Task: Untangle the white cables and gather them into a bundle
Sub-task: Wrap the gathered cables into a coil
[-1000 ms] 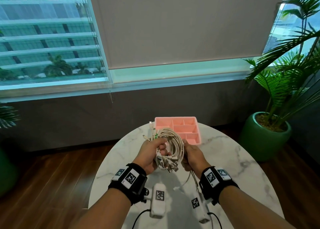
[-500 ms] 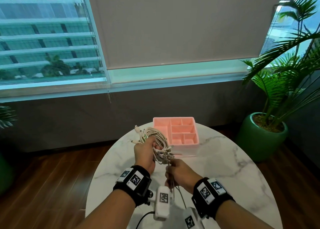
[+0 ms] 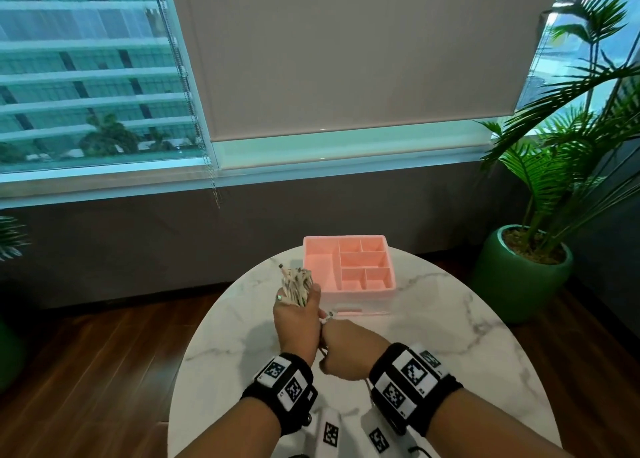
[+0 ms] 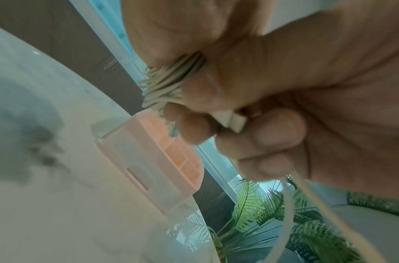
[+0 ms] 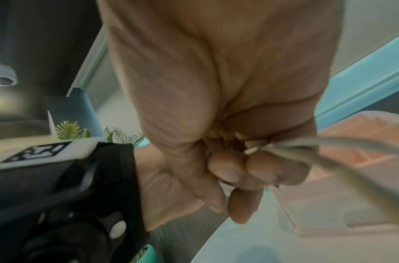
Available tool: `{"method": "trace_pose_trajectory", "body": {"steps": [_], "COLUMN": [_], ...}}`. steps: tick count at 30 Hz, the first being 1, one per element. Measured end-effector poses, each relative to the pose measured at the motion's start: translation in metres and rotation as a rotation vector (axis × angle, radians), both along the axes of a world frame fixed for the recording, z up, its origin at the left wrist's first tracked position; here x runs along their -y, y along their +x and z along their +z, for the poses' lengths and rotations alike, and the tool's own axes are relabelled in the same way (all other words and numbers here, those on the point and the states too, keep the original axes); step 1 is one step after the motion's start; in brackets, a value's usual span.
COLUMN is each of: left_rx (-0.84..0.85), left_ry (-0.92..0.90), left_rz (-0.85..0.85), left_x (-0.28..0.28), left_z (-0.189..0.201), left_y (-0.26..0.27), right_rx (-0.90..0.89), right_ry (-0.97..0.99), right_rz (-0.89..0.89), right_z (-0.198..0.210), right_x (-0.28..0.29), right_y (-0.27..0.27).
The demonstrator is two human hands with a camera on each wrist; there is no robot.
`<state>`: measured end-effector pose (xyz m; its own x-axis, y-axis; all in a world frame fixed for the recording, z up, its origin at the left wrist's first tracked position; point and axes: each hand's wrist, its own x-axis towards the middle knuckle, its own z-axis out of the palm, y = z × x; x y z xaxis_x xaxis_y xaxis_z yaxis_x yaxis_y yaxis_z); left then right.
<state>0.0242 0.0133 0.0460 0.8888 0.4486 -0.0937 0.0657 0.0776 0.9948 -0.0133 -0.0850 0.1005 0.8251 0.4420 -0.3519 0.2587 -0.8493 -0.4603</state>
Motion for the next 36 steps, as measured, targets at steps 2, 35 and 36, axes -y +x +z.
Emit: {"method": "trace_pose_trajectory", "body": {"steps": [2, 35, 36], "left_rx": [0.038, -0.040, -0.041], "left_ry": [0.028, 0.034, 0.053], "left_rz": [-0.070, -1.039, -1.040], "left_x": [0.000, -0.023, -0.023], "left_z": [0.000, 0.011, 0.011], "left_y": [0.001, -0.003, -0.003], "right_rx": [0.056, -0.310, -0.293], "right_ry": [-0.017, 0.314, 0.296], "right_rz": [0.002, -0.085, -0.087], "right_z": [0.008, 0.043, 0.042], "right_x": [0.000, 0.053, 0.051], "right_y": [0.000, 0.047, 0.047]}}
